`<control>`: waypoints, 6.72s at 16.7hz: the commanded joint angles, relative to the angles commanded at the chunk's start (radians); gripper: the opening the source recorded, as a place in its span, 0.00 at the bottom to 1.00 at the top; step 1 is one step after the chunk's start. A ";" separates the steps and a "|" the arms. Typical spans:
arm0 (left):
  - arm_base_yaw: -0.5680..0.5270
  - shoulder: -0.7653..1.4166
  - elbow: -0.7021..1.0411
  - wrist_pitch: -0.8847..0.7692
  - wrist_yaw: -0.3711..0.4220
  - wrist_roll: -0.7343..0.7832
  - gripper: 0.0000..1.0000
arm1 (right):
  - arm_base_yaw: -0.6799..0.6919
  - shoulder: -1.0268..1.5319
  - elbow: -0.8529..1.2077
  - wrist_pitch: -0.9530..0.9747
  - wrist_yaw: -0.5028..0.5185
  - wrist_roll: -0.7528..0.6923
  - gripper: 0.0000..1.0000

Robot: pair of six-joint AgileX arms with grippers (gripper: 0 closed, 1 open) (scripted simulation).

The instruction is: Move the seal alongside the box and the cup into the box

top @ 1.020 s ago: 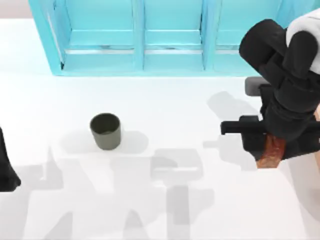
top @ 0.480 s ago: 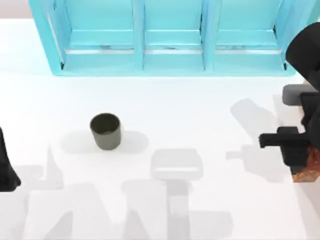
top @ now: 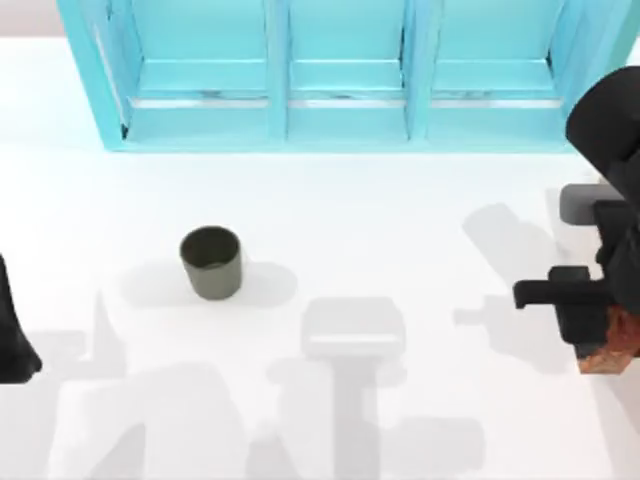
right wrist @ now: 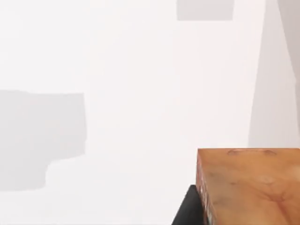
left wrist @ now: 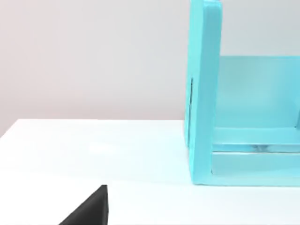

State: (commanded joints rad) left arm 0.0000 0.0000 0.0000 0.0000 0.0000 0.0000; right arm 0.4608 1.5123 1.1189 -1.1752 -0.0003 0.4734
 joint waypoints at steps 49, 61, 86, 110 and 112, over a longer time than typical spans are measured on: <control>0.000 0.000 0.000 0.000 0.000 0.000 1.00 | 0.000 -0.014 0.194 -0.212 0.001 -0.005 1.00; 0.000 0.000 0.000 0.000 0.000 0.000 1.00 | 0.226 0.627 0.987 -0.330 0.121 0.230 1.00; 0.000 0.000 0.000 0.000 0.000 0.000 1.00 | 0.425 1.498 2.100 -0.411 0.249 0.417 1.00; 0.000 0.000 0.000 0.000 0.000 0.000 1.00 | 0.418 1.553 2.156 -0.415 0.249 0.409 0.00; 0.000 0.000 0.000 0.000 0.000 0.000 1.00 | 0.418 1.553 2.156 -0.415 0.249 0.409 0.00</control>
State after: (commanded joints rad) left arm 0.0000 0.0000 0.0000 0.0000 0.0000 0.0000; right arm 0.8788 3.0653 3.2746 -1.5905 0.2482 0.8828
